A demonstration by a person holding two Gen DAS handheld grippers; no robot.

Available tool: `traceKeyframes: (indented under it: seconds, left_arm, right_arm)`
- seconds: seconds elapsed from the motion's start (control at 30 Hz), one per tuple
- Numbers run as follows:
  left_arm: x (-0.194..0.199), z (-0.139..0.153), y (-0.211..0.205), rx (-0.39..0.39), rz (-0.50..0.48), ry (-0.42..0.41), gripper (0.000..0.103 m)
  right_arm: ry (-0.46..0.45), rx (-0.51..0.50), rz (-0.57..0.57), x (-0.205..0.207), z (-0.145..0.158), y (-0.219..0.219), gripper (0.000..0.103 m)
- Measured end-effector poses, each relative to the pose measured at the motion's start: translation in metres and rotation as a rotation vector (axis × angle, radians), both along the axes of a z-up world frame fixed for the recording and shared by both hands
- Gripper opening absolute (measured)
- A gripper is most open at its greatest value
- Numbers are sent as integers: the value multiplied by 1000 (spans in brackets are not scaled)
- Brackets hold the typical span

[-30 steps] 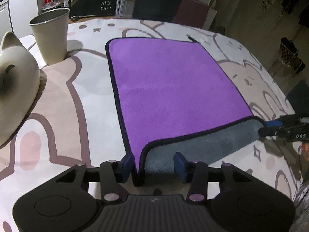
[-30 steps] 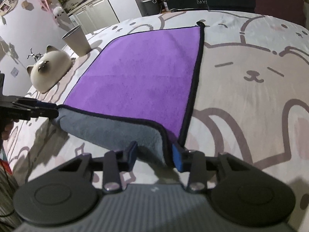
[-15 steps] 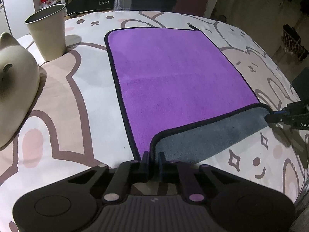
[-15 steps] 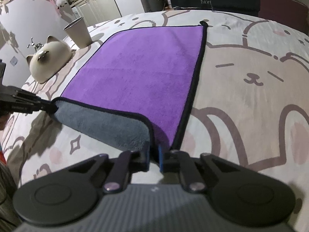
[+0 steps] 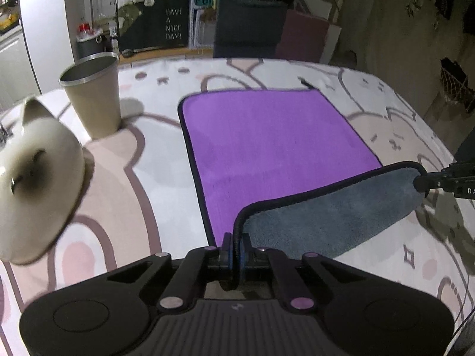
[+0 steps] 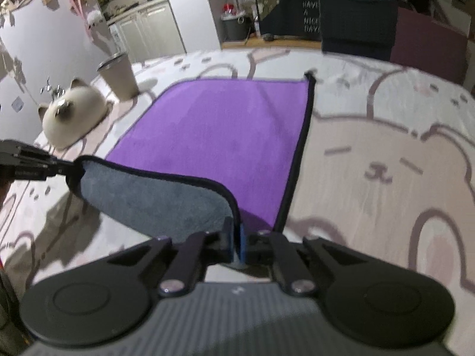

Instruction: Fold towel

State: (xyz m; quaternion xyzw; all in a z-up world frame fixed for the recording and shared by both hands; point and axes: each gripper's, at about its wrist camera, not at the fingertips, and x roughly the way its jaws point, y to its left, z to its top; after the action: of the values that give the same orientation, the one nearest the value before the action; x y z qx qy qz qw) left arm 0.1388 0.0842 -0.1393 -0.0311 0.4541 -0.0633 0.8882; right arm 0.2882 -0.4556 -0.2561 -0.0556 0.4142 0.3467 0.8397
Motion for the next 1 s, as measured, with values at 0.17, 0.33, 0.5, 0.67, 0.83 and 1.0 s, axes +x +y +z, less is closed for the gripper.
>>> traceKeyframes:
  seconds: [0.17,0.33,0.5,0.67,0.83,1.0]
  left_arm:
    - [13,13,2,5,18,-42,5]
    - [31,19,4,20,30,-83,5]
    - [53,19,6,46,36,-91,5]
    - [75,22,7,66,30,-112,5]
    - [97,21,10,67,45,-109,5]
    - [123,21,14,85,58,-115,5]
  right_arm:
    - [-38,22,-29,12,13,2,5]
    - [-80,34,-56,24,19,6,5]
    - [-120,25,-62,39,23,17,5]
    - [-156,2,-66,61,22,27,5]
    - [-170,-6,-61,83,23,36,5]
    - [-176,5,-68,106,26,44,5]
